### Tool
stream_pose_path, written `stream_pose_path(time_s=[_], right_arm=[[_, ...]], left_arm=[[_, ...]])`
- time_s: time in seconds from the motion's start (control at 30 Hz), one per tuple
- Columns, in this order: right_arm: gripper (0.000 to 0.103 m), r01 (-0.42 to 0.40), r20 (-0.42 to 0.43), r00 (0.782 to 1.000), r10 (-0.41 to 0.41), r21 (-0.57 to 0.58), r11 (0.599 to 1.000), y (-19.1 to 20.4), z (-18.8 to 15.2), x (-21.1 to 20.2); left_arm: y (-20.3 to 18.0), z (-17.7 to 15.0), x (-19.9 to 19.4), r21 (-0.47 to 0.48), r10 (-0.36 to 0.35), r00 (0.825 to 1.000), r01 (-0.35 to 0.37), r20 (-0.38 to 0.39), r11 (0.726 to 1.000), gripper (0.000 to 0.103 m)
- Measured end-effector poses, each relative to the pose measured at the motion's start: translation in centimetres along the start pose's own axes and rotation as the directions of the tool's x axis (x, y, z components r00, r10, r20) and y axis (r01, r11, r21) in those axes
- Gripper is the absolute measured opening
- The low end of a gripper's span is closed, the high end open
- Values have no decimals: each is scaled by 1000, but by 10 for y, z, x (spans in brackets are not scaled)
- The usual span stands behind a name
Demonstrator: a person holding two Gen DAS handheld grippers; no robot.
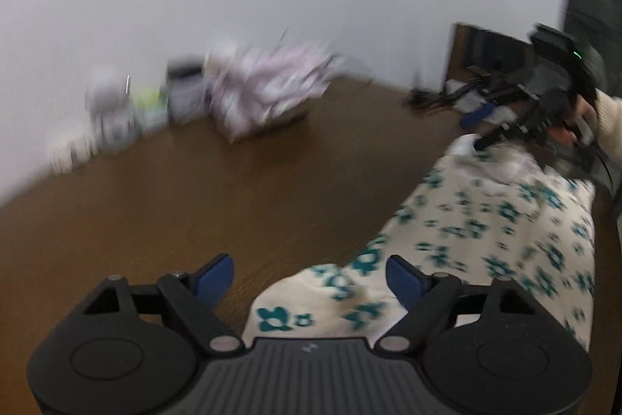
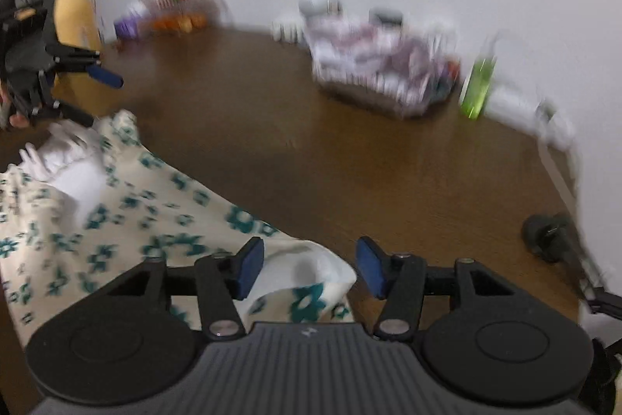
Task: Fold clothes
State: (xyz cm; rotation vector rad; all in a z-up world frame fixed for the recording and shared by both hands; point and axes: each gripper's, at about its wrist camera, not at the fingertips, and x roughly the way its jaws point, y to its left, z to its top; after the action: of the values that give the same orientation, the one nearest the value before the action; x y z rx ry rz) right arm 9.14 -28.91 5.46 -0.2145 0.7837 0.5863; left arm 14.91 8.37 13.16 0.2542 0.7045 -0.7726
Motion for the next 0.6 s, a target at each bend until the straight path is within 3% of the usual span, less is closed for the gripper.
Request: stream_pose_path(time_s=[0.07, 0.13, 0.2, 0.23, 0.27, 0.3, 0.33, 0.43, 0.6], right_arm=[[49, -44, -26, 999, 43, -31, 999, -1, 2, 18], [47, -47, -47, 998, 44, -57, 997, -3, 3, 33], [38, -54, -49, 998, 51, -51, 997, -8, 3, 41], [27, -72, -47, 996, 71, -32, 997, -12, 1, 43], [18, -91, -48, 995, 89, -26, 996, -13, 0, 42], [9, -109, -49, 993, 108, -27, 994, -12, -1, 41], [7, -107, -41, 994, 105, -43, 993, -9, -3, 37], [5, -69, 4, 998, 70, -107, 992, 8, -12, 17], [5, -57, 96, 993, 72, -160, 986, 40, -30, -45]], left_arm=[[12, 0, 11, -36, -46, 999, 45, -29, 998, 78], [13, -5, 16, -33, -49, 998, 48, -39, 998, 65], [12, -11, 22, -25, -45, 996, 43, -79, 999, 36], [12, -14, 25, -20, -42, 993, 40, -107, 999, 27], [11, -17, 27, -16, -37, 991, 36, -130, 999, 11], [9, -19, 26, -14, -31, 990, 29, -134, 999, 10], [7, -20, 22, -12, -28, 992, 27, -125, 1000, 7], [-5, -18, 8, 19, 2, 997, -1, -83, 1000, 3], [-66, -12, -33, 193, 110, 994, -108, 2, 975, 2]])
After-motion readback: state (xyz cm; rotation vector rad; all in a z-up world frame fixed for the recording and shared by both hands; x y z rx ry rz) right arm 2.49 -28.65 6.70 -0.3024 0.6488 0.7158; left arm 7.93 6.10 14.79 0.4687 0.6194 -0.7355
